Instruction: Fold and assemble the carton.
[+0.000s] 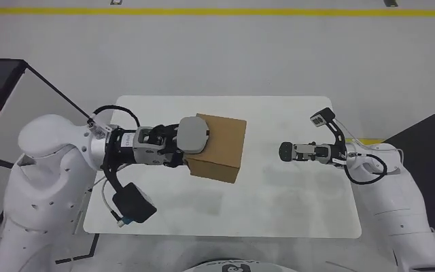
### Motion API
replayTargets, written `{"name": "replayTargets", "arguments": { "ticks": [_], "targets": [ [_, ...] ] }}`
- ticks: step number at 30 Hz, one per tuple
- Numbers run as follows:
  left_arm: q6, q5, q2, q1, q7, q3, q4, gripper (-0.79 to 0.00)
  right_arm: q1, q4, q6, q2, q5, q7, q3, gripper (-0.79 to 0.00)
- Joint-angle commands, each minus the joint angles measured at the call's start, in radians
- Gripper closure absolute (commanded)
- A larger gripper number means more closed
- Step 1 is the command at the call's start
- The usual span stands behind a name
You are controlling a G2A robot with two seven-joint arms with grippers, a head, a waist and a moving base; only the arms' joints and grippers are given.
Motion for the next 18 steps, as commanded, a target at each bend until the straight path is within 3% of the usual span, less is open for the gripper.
{"name": "replayTargets", "arguments": {
  "ticks": [1,9,18],
  "targets": [
    [0.03,0.017,0.003,-0.008,0.038,0.009,0.016,0.0,0.0,0.0,0.0,0.0,0.0,0.0,0.0,-0.785],
    [0.048,0.034,0.004,-0.012,0.039,0.013,0.021,0.0,0.0,0.0,0.0,0.0,0.0,0.0,0.0,-0.785],
    [0.052,-0.138,0.004,-0.004,0.066,0.016,0.106,0.0,0.0,0.0,0.0,0.0,0.0,0.0,0.0,-0.785]
  ]
}}
